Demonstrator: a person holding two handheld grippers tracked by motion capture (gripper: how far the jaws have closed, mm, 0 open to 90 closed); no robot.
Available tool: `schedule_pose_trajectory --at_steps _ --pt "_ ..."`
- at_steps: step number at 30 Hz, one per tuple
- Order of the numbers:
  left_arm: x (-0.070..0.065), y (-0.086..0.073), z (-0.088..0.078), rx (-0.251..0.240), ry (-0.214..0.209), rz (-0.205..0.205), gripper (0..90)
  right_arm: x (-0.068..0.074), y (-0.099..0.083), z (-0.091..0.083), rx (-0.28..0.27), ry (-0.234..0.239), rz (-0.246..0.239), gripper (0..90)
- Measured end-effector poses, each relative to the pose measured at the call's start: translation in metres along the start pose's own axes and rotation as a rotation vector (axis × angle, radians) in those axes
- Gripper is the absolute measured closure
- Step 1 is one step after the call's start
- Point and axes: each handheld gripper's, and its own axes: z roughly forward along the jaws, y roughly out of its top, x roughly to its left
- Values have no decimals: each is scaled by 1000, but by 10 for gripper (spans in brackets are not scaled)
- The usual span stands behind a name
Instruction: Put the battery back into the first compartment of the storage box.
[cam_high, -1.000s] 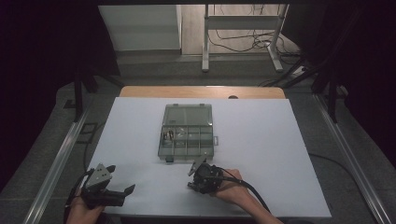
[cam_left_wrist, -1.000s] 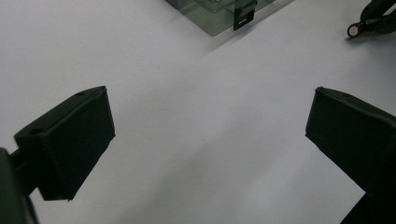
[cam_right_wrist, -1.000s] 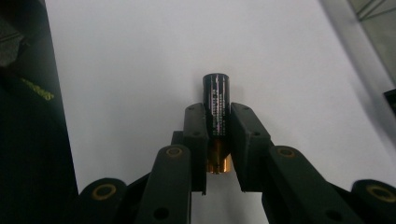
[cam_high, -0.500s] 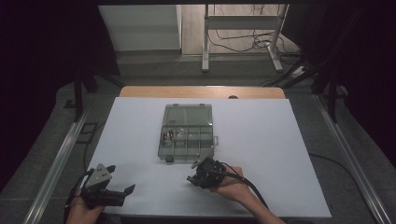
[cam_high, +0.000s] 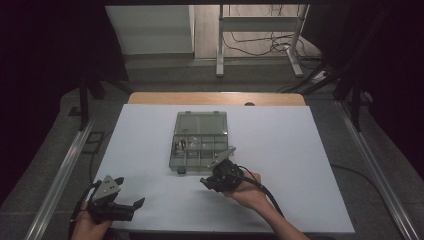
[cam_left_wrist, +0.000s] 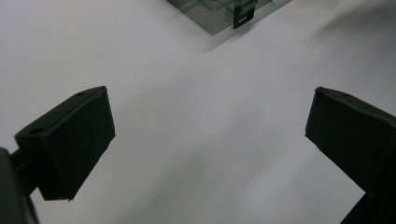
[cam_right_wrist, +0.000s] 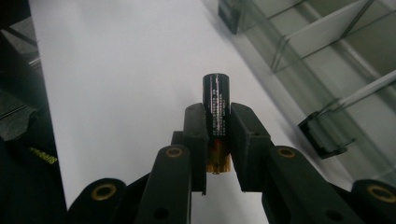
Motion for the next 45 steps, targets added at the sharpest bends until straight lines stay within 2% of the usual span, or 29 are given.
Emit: schedule_pose_trajectory --at_steps 8,16,21,26,37,45 --pt "0 0 0 0 1 -2 21 -6 9 1 -19 -28 4 766" --pt "0 0 0 2 1 -1 22 -17 21 -1 -44 -60 38 766" --pt "0 0 0 3 1 -2 23 -21 27 1 -54 -65 34 766" --pt "1 0 0 -1 0 -6 23 -28 37 4 -67 -69 51 766" --pt "1 0 0 -1 -4 -6 23 -44 61 21 -75 -78 81 766" --pt "1 -1 0 1 -8 -1 26 -51 80 29 -72 -95 73 766"
